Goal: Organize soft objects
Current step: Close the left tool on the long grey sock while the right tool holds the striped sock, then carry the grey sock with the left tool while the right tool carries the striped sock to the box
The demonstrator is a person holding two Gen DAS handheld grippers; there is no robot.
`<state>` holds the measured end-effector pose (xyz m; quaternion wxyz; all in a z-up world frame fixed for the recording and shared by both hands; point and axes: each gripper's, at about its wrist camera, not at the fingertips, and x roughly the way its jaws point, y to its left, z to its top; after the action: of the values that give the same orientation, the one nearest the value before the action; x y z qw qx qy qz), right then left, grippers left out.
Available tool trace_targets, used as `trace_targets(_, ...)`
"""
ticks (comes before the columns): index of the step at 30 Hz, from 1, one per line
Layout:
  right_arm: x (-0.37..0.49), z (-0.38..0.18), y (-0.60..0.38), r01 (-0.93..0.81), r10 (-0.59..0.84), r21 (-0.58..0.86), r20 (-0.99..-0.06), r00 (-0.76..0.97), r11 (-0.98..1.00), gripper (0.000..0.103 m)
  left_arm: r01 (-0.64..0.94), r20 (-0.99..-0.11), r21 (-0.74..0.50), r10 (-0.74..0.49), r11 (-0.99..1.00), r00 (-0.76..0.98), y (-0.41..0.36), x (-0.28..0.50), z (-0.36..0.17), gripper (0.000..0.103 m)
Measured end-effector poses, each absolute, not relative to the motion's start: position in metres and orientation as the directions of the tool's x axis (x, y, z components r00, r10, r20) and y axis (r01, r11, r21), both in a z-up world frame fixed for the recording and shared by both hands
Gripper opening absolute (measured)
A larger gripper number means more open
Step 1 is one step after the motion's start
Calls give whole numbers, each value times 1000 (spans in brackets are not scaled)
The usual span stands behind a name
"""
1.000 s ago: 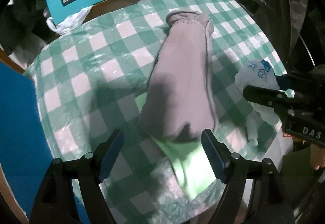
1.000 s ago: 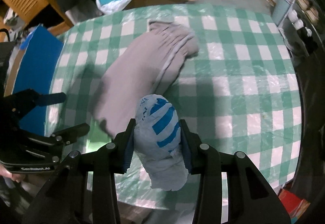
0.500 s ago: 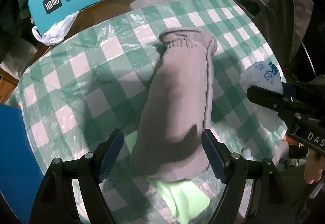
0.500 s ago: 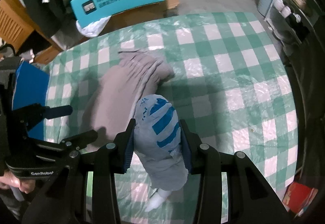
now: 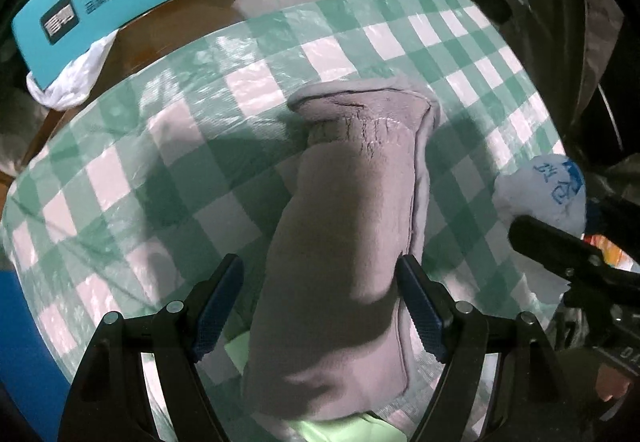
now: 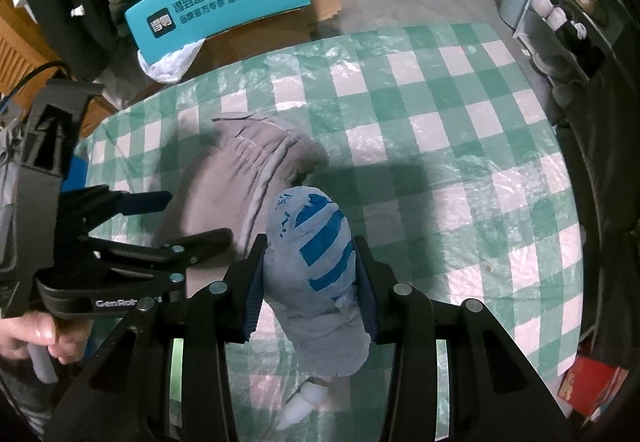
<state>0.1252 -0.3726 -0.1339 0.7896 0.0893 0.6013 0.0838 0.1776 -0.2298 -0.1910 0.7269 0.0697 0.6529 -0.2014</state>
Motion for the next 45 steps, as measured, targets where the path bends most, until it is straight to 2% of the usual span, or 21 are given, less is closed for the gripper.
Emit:
trace_targets(6, 127, -139, -376, -14, 239, 243, -938, 251, 970, 40, 428, -978, -147, -196, 892, 73, -242, 178, -193, 80)
trace_targets(8, 128, -140, -376, -14, 239, 243, -939, 249, 970, 40, 444, -976, -152, -206, 883, 77, -244, 176, -192, 68)
trace_targets(10, 129, -140, -376, -14, 240, 244, -939, 248, 970, 40, 461, -975, -154, -210, 874, 71, -246, 174, -190, 48)
trace_targets(11, 130, -140, -376, -14, 241, 245, -938, 247, 969, 40, 462, -974, -158, -213, 873, 71, -245, 174, -189, 43)
trace_targets(12, 130, -140, -376, -14, 241, 245, -939, 247, 969, 40, 462, -972, -171, -226, 870, 65, -245, 174, -188, 32)
trace_targets(16, 129, -140, -373, -25, 243, 244, -939, 244, 969, 40, 473, -967, -177, -242, 863, 80, -248, 168, -181, 18)
trace_targets(30, 126, -119, -368, -43, 247, 246, -926, 285, 968, 40, 477, -947, -166, -274, 863, 167, -239, 157, -132, 16)
trace_targets(45, 115, -86, -351, -106, 253, 230, -904, 344, 967, 40, 458, -945, -72, -207, 886, 252, -205, 131, -99, 16)
